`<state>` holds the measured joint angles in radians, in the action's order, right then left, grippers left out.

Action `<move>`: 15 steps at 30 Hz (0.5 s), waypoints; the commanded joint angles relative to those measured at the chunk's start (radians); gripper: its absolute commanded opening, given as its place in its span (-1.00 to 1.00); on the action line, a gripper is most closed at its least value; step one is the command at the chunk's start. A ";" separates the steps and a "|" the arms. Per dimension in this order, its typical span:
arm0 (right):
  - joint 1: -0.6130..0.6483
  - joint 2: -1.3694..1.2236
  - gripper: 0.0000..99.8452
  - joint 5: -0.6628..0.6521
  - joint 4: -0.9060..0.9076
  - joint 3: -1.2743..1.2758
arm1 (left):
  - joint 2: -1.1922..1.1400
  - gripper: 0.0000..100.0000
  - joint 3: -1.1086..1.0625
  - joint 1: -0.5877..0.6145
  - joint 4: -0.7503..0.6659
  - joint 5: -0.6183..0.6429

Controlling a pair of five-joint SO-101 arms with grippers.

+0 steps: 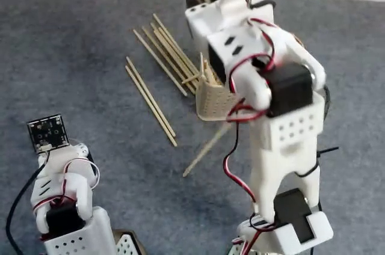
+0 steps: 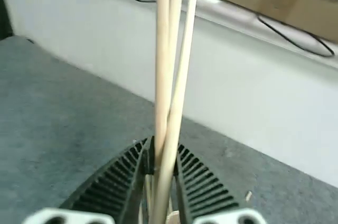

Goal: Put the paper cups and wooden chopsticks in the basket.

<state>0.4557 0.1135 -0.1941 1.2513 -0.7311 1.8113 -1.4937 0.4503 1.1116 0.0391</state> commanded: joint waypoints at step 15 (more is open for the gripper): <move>-0.047 0.363 -0.99 0.023 -0.119 0.412 | 0.008 -0.99 0.002 0.008 -0.020 -0.011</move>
<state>0.4035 0.3575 -0.1757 1.1976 -0.4657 1.8113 -1.4937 0.4503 1.1116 0.0391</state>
